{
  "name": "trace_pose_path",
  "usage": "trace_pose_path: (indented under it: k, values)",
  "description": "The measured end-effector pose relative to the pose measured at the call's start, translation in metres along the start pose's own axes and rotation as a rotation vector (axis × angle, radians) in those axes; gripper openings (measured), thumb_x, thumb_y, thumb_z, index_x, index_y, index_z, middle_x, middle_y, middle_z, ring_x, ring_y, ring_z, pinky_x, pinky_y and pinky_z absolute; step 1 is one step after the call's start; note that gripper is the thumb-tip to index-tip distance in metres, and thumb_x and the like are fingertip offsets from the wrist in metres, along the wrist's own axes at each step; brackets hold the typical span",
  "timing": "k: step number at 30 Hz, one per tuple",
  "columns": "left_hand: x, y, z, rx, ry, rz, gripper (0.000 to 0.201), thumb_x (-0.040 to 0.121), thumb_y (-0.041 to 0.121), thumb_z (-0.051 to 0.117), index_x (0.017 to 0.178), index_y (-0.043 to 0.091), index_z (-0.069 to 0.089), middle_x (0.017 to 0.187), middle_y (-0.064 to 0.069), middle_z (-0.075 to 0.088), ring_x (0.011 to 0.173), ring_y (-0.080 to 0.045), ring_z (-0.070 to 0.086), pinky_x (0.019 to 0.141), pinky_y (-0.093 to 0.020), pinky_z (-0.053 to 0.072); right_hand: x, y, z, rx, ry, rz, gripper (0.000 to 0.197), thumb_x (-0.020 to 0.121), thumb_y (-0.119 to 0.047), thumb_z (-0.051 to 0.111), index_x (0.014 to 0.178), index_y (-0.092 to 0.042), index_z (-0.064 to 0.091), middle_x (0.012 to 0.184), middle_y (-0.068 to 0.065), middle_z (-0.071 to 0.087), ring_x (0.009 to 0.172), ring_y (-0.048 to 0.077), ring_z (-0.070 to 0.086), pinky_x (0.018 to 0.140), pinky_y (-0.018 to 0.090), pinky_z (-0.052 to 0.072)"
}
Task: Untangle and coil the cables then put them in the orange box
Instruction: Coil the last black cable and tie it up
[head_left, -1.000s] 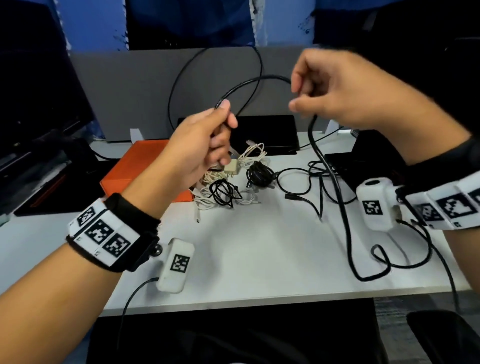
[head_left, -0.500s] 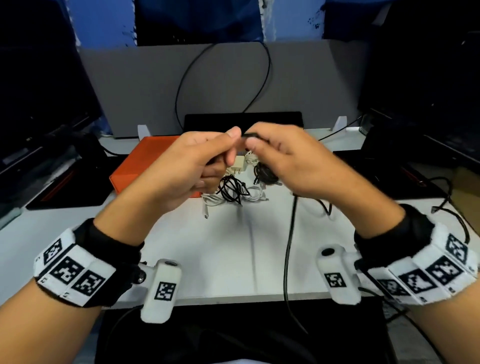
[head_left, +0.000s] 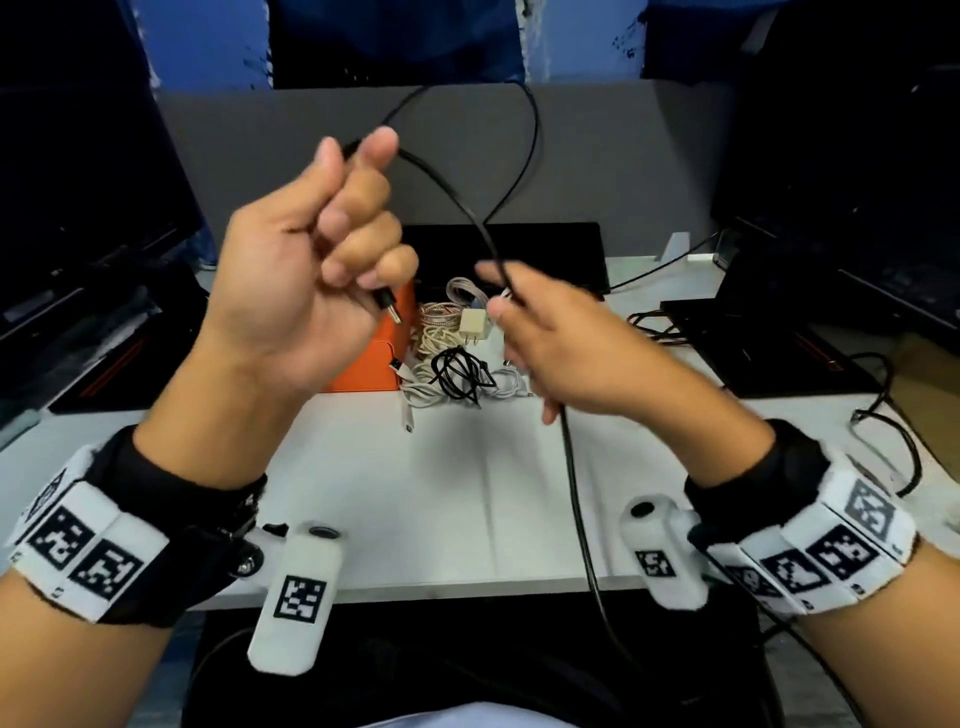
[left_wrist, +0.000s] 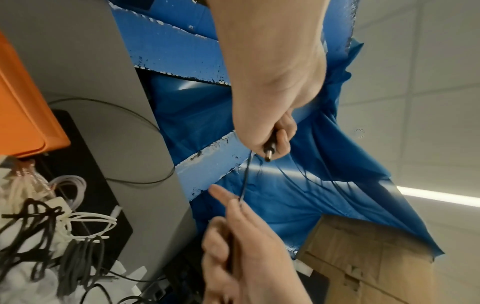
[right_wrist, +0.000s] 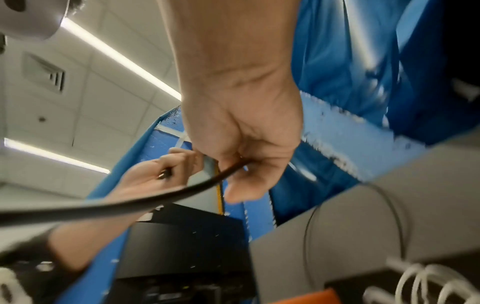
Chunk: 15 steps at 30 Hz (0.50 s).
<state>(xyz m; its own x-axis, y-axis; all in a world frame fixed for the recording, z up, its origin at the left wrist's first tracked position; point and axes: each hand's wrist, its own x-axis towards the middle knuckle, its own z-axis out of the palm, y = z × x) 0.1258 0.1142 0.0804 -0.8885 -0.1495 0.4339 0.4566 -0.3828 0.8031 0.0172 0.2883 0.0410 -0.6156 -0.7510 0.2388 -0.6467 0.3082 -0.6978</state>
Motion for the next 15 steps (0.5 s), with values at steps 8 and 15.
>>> trace_pose_path:
  k: [8, 15]
  values:
    - [0.001, -0.022, -0.007, 0.88, -0.003, 0.239, 0.029, 0.112, 0.024, 0.03, 0.129, 0.009, 0.047, 0.104, -0.005, 0.076, 0.096, -0.025, 0.075, 0.084, -0.038, 0.06, -0.023, -0.027, 0.028, 0.383, -0.544, 0.042, 0.022, 0.111, -0.024, 0.042, 0.093, -0.013, 0.042, 0.069, 0.005, 0.041, 0.038, 0.012, 0.031, 0.039, 0.024, 0.042]
    - [-0.011, 0.001, -0.008, 1.29, -0.39, -0.128, 0.034, 0.102, 0.036, 0.047, 0.079, 0.019, 0.065, 0.059, 0.003, 0.059, 0.051, -0.011, 0.051, 0.054, -0.025, 0.043, -0.023, -0.025, -0.014, 0.293, -0.444, -0.129, 0.02, 0.105, -0.015, 0.056, 0.11, 0.0, 0.068, 0.064, 0.002, 0.041, 0.053, 0.017, 0.031, 0.043, 0.02, 0.026]
